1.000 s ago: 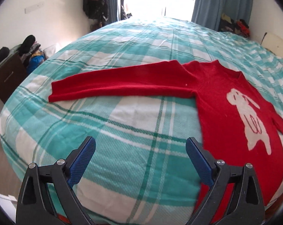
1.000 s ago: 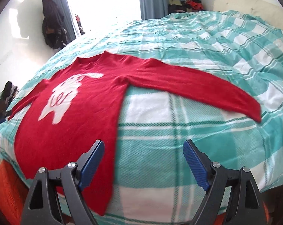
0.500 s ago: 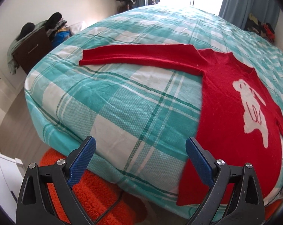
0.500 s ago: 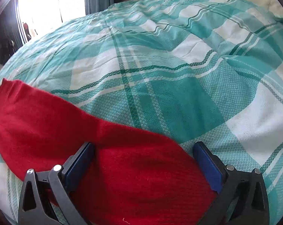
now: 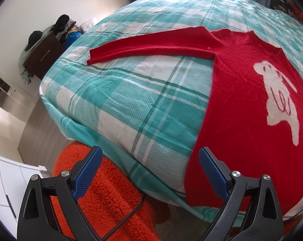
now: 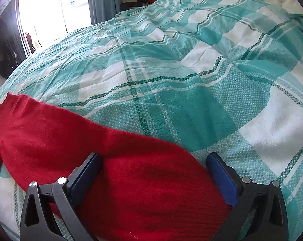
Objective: Fold small clothes
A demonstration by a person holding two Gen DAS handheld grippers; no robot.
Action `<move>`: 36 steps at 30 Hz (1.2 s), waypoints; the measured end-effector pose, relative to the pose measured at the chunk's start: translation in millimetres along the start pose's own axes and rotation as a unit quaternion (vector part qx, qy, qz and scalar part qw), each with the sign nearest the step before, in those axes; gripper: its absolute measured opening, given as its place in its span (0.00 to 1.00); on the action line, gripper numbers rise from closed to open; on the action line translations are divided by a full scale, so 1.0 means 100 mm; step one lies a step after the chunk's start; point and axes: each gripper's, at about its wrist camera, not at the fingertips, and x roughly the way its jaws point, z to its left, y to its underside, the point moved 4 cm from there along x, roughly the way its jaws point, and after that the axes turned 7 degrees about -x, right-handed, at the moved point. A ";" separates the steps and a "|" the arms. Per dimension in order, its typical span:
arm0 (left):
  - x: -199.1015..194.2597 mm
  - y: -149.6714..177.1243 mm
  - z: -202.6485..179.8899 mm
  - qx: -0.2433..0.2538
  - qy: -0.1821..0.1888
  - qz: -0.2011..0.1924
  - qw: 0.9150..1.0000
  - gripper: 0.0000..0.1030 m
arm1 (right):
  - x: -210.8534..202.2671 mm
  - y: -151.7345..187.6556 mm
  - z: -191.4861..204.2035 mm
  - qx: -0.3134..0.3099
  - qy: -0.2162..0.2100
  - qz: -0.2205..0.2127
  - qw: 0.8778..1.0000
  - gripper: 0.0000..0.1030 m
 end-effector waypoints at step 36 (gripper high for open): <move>0.23 0.14 0.33 -0.057 0.038 -0.021 0.997 0.94 | 0.00 0.00 -0.01 0.001 -0.002 -0.002 1.000 1.00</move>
